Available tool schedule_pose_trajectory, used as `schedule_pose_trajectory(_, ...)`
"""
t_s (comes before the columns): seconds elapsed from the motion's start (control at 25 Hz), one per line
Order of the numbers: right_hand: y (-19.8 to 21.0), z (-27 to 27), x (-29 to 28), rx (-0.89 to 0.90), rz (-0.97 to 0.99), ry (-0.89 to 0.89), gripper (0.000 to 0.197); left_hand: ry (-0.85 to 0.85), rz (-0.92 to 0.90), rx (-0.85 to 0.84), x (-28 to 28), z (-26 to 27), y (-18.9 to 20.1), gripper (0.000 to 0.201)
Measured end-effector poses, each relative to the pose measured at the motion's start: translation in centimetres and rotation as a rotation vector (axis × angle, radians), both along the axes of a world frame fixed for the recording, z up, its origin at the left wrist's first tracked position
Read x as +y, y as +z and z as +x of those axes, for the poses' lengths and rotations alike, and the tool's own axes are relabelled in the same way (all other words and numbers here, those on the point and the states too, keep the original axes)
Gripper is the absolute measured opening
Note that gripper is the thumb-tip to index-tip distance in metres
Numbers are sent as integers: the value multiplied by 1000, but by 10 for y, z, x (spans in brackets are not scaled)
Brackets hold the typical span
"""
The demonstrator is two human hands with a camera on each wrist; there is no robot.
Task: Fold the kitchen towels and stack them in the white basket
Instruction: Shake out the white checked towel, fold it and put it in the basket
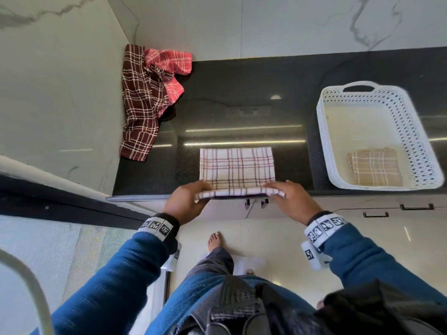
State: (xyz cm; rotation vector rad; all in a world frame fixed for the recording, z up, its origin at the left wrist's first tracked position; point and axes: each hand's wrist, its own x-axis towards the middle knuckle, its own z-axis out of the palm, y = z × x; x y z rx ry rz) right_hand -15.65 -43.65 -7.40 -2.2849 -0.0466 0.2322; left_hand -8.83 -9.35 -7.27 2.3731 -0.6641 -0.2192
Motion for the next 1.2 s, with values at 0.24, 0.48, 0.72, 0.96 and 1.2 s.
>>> schedule_pose_trajectory(0.24,23,39,17,42,139,-320,25,339,-64,125,-29,31,15,34)
schedule_pose_trajectory(0.48,-6,67,35,129,-193,-531,32,413,224,48,-61,50,4,25)
schedule_pose_trajectory(0.72,-3,74,46,98,-438,-496,32,446,381,26,-65,64,-4,24)
schedule_pose_trajectory(0.96,-6,76,44,102,-357,-624,23,502,404,26,-63,65,4,43)
schedule_pose_trajectory(1.2,0,64,76,-187,-550,-87,66,-91,575,-378,-46,56,-10,73)
